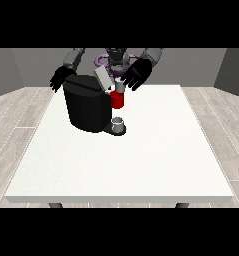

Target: Insert the coffee pod into the coffee machine and close the lid

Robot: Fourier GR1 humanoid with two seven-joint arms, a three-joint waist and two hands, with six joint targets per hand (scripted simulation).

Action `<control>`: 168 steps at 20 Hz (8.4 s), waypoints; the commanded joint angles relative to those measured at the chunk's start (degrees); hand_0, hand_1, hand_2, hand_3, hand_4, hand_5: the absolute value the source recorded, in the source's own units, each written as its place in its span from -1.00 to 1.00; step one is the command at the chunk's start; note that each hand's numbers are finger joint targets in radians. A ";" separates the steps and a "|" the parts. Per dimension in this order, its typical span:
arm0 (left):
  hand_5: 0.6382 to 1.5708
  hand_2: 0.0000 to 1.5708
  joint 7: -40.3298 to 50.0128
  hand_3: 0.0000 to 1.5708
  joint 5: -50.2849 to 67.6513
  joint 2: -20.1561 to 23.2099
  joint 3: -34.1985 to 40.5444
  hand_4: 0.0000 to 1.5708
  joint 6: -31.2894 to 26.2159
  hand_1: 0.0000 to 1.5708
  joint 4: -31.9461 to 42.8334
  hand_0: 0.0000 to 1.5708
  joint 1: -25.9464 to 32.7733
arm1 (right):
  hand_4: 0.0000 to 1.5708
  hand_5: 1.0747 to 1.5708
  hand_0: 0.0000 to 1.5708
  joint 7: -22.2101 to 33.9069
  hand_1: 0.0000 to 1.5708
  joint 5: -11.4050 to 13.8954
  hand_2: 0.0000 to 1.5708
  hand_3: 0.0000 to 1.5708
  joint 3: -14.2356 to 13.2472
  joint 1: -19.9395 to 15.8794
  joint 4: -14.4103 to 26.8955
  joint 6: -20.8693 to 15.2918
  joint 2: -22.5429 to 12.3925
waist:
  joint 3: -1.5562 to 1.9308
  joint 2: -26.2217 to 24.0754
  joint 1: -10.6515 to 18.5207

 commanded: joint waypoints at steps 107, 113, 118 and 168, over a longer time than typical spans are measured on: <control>1.00 -1.00 -4.83 -1.00 26.01 -25.96 9.98 -0.74 -9.02 -1.00 -19.08 -1.00 40.95 | -0.79 1.00 -1.00 7.00 -1.00 0.28 -1.00 -1.00 1.18 1.03 -4.91 7.91 -6.93 | -0.01 -23.69 25.40; 1.00 -1.00 -1.83 -1.00 30.55 -25.07 9.08 -1.00 -10.37 -1.00 -26.82 -1.00 44.72 | -1.00 1.00 -1.00 4.83 -1.00 -2.54 -1.00 -1.00 -2.13 -1.05 -0.13 11.28 -7.93 | 0.00 -19.71 26.50; 1.00 -1.00 2.00 -1.00 33.35 -25.15 7.30 -1.00 -8.28 -1.00 -32.28 -1.00 46.95 | -1.00 1.00 -1.00 5.73 -1.00 -2.68 -1.00 -1.00 -2.92 -5.06 3.52 10.82 -7.04 | 0.00 -17.23 25.88; 1.00 -1.00 1.59 -1.00 36.45 -20.68 2.01 -1.00 -1.59 -1.00 -40.10 -1.00 50.08 | -0.86 1.00 -1.00 4.61 -1.00 9.36 -1.00 -1.00 1.24 -32.13 21.62 10.23 -3.36 | -0.03 -8.61 25.08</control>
